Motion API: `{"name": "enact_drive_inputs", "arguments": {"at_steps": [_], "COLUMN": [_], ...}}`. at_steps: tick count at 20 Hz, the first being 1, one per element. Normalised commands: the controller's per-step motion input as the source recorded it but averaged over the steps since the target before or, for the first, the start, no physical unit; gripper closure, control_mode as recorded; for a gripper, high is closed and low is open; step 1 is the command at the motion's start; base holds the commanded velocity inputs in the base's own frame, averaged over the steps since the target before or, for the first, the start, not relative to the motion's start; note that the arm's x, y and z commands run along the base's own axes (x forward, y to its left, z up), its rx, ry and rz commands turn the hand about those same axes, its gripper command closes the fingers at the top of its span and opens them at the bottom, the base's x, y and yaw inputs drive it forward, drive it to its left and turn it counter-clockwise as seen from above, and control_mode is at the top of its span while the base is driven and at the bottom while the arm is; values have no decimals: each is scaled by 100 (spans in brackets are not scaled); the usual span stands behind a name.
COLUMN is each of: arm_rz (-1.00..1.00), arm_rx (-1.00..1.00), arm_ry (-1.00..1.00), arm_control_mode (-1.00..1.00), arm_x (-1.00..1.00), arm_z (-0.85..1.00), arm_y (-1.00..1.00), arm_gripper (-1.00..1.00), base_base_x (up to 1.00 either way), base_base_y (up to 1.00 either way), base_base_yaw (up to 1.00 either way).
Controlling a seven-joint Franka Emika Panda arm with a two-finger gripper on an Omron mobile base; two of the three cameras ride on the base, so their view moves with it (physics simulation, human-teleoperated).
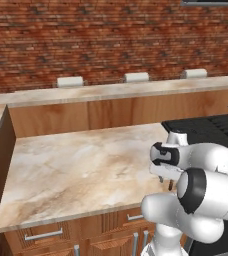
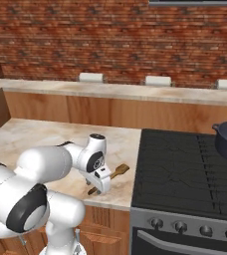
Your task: Put the lime and broccoli in the pot. Retrieve the spatula and lightly stir the vegetables in the pot.
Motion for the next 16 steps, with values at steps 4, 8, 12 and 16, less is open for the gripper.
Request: {"name": "enact_drive_inputs", "arguments": {"at_steps": [4,8,12,16], "arm_rz": [0,0,0,0], "arm_rx": [0,0,0,0], "arm_ry": [4,4,0,0], "arm_control_mode": [-100,-100,-100,-100], "arm_x": [0,0,0,0], "arm_z": [-27,-13,-16,-12], "arm_y": [0,0,0,0], "arm_gripper": [-100,-100,-100,-100], "base_base_x": [0,0,0,0], "base_base_y": [0,0,0,0], "base_base_yaw": [0,0,0,0]}}
